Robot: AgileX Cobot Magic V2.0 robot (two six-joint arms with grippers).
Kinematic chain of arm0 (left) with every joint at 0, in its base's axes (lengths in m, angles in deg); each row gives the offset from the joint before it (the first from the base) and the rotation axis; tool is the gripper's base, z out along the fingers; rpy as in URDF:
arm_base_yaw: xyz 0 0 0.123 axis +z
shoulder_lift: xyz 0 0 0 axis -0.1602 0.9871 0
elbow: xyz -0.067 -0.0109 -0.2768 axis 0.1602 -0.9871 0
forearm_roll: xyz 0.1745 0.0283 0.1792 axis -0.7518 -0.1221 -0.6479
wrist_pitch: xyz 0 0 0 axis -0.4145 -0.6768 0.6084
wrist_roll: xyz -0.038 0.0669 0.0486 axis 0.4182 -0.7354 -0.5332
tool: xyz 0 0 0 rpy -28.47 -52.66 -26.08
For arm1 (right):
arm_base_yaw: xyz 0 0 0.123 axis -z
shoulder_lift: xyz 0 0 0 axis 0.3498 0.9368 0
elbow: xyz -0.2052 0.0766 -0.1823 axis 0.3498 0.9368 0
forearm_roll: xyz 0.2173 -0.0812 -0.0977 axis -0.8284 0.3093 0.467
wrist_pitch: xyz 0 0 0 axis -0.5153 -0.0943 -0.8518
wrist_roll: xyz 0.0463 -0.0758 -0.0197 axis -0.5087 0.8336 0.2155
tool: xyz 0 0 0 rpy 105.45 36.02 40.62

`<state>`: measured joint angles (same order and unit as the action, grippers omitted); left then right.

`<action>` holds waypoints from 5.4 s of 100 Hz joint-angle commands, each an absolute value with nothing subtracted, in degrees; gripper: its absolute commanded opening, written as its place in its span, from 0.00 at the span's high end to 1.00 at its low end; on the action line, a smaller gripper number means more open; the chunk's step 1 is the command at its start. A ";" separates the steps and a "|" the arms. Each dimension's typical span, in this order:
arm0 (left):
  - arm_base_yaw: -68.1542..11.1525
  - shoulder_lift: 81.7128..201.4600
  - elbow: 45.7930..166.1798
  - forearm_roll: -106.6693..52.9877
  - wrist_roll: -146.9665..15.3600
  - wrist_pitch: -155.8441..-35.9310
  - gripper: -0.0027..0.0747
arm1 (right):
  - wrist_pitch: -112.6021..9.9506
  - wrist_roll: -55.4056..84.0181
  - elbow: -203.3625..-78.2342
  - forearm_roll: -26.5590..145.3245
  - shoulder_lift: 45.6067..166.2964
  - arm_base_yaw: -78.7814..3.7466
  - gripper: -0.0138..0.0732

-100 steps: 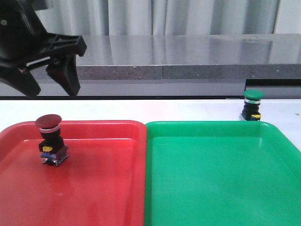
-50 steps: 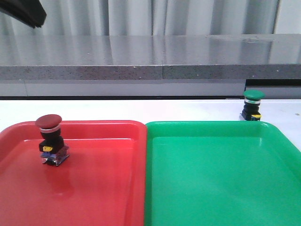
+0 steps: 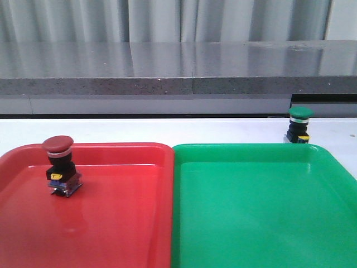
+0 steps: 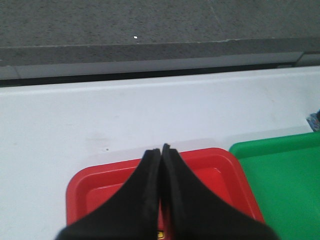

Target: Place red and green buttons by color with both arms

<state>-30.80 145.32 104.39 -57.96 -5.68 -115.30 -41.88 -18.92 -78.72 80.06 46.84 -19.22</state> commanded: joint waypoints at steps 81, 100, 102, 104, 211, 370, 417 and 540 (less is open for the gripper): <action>-25.44 115.92 88.89 -64.28 -4.97 -120.87 0.99 | -37.56 -18.65 -79.89 80.62 46.42 -19.06 0.91; -25.44 112.63 87.92 -67.33 -4.97 -122.01 0.99 | -37.56 -18.65 -79.89 80.62 46.42 -19.06 0.91; -25.44 112.21 87.77 -67.44 -4.97 -121.88 0.99 | -37.56 -18.65 -79.89 80.62 46.42 -19.06 0.91; -25.44 111.82 87.43 -67.44 -4.97 -121.88 0.99 | -37.56 -18.65 -79.89 80.62 46.42 -19.06 0.91; -13.70 85.05 51.67 -55.18 -18.79 -85.08 0.99 | -37.56 -18.65 -79.89 80.62 46.42 -19.06 0.91; -12.29 81.89 47.78 -52.15 -21.58 -81.66 0.99 | -41.02 -18.65 -85.21 80.62 49.22 -19.06 0.91; -12.29 81.89 47.78 -52.15 -21.58 -81.66 0.99 | -52.88 -18.65 -108.30 82.89 76.06 -19.06 0.91; -12.29 81.89 47.78 -52.15 -21.58 -81.66 0.99 | -86.76 -18.47 -164.80 71.45 149.60 -27.22 0.24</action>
